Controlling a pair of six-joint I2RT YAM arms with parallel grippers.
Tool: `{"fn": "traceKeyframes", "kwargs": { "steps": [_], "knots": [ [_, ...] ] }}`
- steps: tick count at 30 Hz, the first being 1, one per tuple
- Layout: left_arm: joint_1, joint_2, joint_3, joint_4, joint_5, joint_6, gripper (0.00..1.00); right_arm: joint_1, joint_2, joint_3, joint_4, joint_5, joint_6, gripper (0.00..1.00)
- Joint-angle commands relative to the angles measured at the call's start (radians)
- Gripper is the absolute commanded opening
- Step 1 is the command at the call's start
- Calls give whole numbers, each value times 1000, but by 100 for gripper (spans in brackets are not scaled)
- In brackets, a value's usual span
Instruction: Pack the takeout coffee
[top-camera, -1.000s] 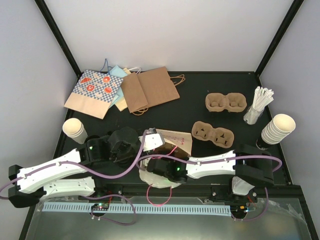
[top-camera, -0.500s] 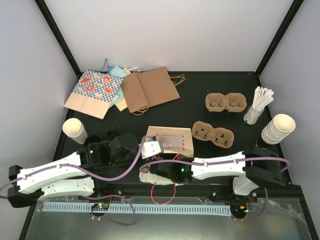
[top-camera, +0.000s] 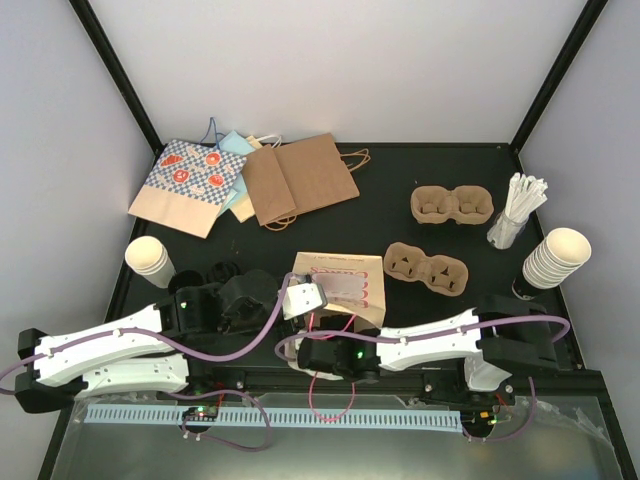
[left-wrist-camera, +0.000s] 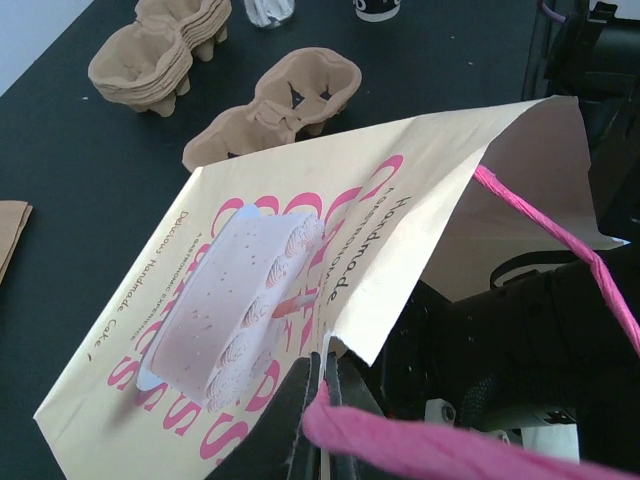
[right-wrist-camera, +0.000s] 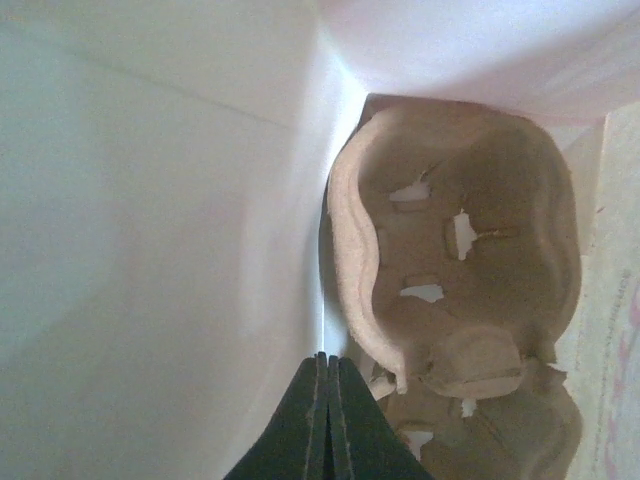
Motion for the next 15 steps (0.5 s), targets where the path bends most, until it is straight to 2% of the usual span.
{"fn": "traceKeyframes", "kwargs": {
  "steps": [1, 8, 15],
  "knots": [
    [-6, 2, 31, -30, -13, -27, 4, 3, 8, -26, 11, 11, 38, 1],
    [-7, 7, 38, -39, 6, -33, 4, -69, -27, 9, -26, 7, 34, 1],
    [-12, 13, 45, -41, 23, -45, 4, -120, -15, 6, 37, 32, -44, 1]
  ]
}}
